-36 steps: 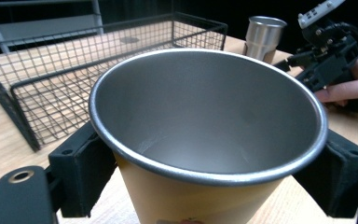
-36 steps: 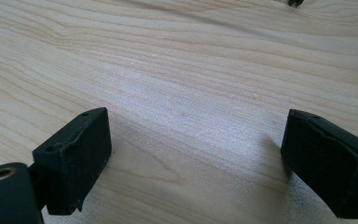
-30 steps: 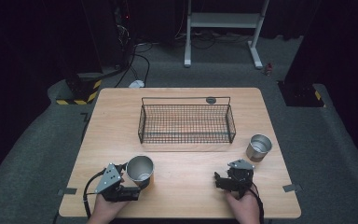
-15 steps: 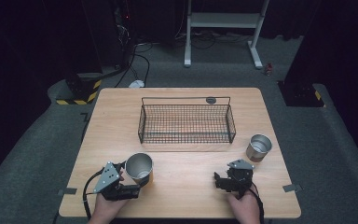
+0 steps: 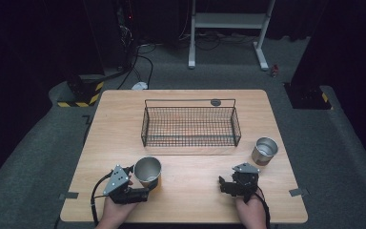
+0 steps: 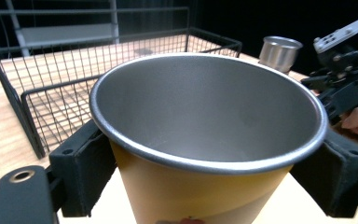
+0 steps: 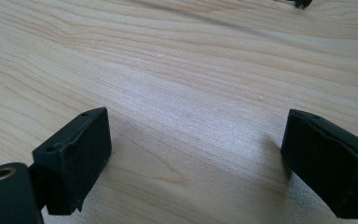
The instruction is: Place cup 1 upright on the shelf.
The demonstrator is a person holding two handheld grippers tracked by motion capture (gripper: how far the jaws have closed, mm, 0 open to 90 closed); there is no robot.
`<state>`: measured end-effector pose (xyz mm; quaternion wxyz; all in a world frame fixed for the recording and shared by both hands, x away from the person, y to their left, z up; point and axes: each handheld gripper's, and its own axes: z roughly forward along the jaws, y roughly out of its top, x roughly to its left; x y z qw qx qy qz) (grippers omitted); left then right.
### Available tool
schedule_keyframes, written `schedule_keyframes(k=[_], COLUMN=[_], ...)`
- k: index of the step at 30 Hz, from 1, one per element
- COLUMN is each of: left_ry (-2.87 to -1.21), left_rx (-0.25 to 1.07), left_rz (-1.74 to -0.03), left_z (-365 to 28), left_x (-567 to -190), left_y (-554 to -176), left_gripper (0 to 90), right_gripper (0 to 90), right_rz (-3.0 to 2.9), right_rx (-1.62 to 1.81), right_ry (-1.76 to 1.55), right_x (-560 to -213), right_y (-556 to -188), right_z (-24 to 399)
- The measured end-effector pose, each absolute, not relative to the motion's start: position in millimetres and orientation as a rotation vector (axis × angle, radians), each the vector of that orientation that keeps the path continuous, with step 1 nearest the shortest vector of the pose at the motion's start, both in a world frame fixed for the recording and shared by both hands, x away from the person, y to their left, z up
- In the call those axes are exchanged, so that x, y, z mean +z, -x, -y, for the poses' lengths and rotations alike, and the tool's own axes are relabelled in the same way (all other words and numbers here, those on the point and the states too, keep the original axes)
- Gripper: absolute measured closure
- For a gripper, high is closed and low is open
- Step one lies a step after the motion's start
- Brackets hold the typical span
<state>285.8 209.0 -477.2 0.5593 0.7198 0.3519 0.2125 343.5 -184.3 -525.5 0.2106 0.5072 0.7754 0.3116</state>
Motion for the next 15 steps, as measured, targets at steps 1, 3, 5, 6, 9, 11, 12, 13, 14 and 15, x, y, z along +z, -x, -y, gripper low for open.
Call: schedule_keyframes(k=[1, 3, 5, 6, 9, 11, 12, 13, 14, 15], left_ry=[-1.703, -1.713, -1.725, -1.734, -1.736, -1.736, -1.735, -1.732, -1.732, -1.732], left_rx=[0.498, 0.496, 0.507, 0.509, 0.504, 0.508, 0.508, 0.505, 0.509, 0.509], left_rz=[-0.831, -0.833, -0.830, -0.828, -0.831, -0.836, -0.837, -0.840, -0.842, -0.842], left_z=[-208.5, -205.8, -202.6, -200.8, -196.4, -193.2, -191.8, -191.3, -190.4, -190.4], left_x=[-477.9, -478.6, -478.2, -477.9, -477.4, -476.5, -475.4, -475.0, -472.5, -472.5], left_y=[-286.9, -289.0, -290.1, -290.8, -292.9, -294.2, -295.8, -296.3, -298.4, -298.4], left_gripper=[14.4, 14.4, 14.4, 14.4, 14.4, 14.4, 14.4, 14.4, 14.4, 14.4], right_gripper=[8.5, 8.5, 8.5, 8.5, 8.5, 8.5, 8.5, 8.5, 8.5, 8.5], right_rz=[-2.154, -2.156, -2.157, -2.158, -2.158, -2.158, -2.158, -2.158, -2.158, -2.158], right_rx=[0.866, 0.866, 0.866, 0.867, 0.867, 0.867, 0.867, 0.867, 0.867, 0.867], right_ry=[-1.410, -1.410, -1.411, -1.410, -1.410, -1.410, -1.410, -1.410, -1.410, -1.410], right_x=[-525.6, -525.5, -525.4, -525.4, -525.4, -525.4, -525.4, -525.4, -525.4, -525.4], right_y=[-343.5, -343.5, -343.2, -343.1, -343.1, -343.1, -343.1, -343.1, -343.1, -343.1], right_z=[184.3, 184.3, 184.3, 184.3, 184.3, 184.3, 184.3, 184.3, 184.3, 184.3])
